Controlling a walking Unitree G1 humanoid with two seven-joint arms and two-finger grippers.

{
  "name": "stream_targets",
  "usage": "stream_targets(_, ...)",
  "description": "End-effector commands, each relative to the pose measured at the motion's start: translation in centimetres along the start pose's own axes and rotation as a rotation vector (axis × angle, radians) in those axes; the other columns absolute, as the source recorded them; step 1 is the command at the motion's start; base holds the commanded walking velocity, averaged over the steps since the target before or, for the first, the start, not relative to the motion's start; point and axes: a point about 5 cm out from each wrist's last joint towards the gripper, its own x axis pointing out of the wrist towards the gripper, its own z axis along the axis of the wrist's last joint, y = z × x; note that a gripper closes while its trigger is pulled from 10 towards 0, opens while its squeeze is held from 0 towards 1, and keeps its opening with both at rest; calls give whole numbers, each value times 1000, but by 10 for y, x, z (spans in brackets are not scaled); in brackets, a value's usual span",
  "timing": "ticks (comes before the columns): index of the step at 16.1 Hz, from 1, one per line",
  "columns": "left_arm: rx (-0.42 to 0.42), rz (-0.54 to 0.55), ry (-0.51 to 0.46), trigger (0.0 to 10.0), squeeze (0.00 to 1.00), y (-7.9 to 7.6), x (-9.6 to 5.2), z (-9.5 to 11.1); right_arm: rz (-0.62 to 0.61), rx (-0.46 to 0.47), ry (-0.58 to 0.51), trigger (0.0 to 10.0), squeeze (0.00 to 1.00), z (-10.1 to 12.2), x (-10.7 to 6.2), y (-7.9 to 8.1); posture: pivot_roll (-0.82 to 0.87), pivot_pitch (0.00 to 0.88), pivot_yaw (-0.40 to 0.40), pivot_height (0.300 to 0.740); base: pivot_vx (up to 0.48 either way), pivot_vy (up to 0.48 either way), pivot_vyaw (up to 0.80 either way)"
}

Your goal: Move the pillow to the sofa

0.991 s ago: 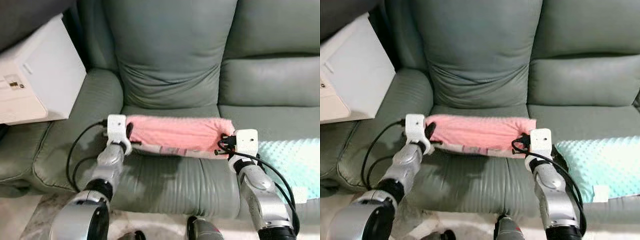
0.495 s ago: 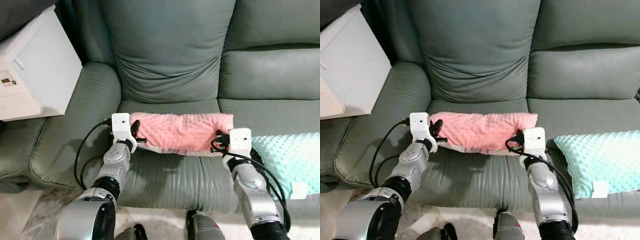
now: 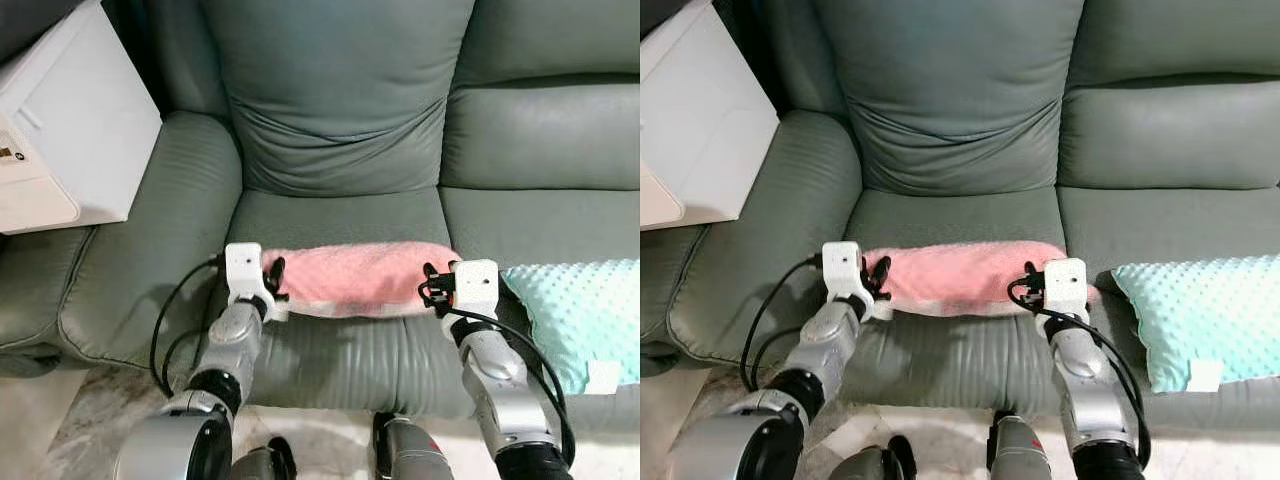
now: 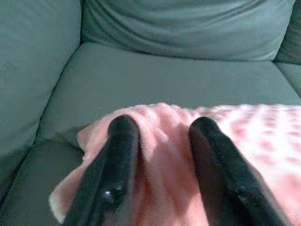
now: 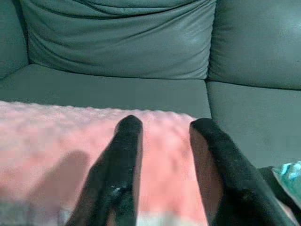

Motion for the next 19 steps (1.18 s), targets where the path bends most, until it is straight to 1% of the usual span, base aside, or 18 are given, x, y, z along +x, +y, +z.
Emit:
stream_targets(1, -1, 29, 25, 10000, 1000, 7, -5, -10, 19, 12, 24, 10000, 1000, -8, -5, 8, -226, 294, 115, 740, 0, 0, 0)
stream_targets(4, 7, 22, 32, 10000, 1000, 11, -9, -15, 52, 34, 25, 10000, 1000, -8, -9, 17, -223, 296, 115, 740, 0, 0, 0)
stream_targets(6, 21, 30, 50, 10000, 1000, 20, -14, -22, 70, 33, 34, 10000, 1000, -8, -13, 22, -216, 297, 114, 740, 0, 0, 0)
stream_targets(7, 22, 30, 52, 10000, 1000, 20, -14, -23, 71, 33, 36, 10000, 1000, -9, -13, 22, -215, 297, 113, 740, 0, 0, 0)
stream_targets(8, 31, 46, 102, 10000, 1000, 26, -21, -35, 100, 55, 66, 10000, 1000, -10, -15, 28, -212, 295, 112, 740, 0, 0, 0)
stream_targets(9, 48, 55, 124, 10000, 1000, 28, -22, -38, 113, 60, 74, 10000, 1000, -10, -15, 31, -214, 295, 113, 740, 0, 0, 0)
stream_targets(11, 79, 63, 145, 10000, 1000, 31, -23, -40, 156, 86, 99, 10000, 1000, -8, -17, 37, -218, 289, 113, 740, 0, 0, 0)
stream_targets(12, 116, 58, 172, 10000, 1000, 34, -23, -40, 187, 98, 126, 10000, 1000, -7, -18, 40, -216, 287, 113, 740, 0, 0, 0)
stream_targets(13, 143, 57, 233, 10000, 1000, 42, -26, -45, 205, 86, 179, 10000, 1000, -10, -22, 40, -208, 279, 114, 740, 0, 0, 0)
stream_targets(14, 143, 57, 265, 10000, 1000, 47, -30, -50, 203, 69, 196, 10000, 1000, -12, -25, 38, -207, 278, 114, 740, 0, 0, 0)
stream_targets(15, 167, 43, 340, 10000, 1000, 54, -38, -62, 197, 48, 238, 10000, 1000, -18, -32, 31, -202, 274, 113, 740, 0, 0, 0)
stream_targets(16, 187, 41, 383, 10000, 1000, 60, -45, -69, 191, 38, 275, 10000, 1000, -24, -37, 26, -206, 271, 113, 740, 0, 0, 0)
stream_targets(17, 191, 40, 407, 10000, 1000, 65, -49, -72, 190, 24, 311, 10000, 1000, -30, -42, 21, -206, 271, 113, 740, 0, 0, 0)
stream_targets(19, 195, 46, 416, 10000, 1000, 77, -58, -72, 164, 18, 353, 10000, 1000, -34, -50, 10, -204, 263, 113, 740, 0, 0, 0)
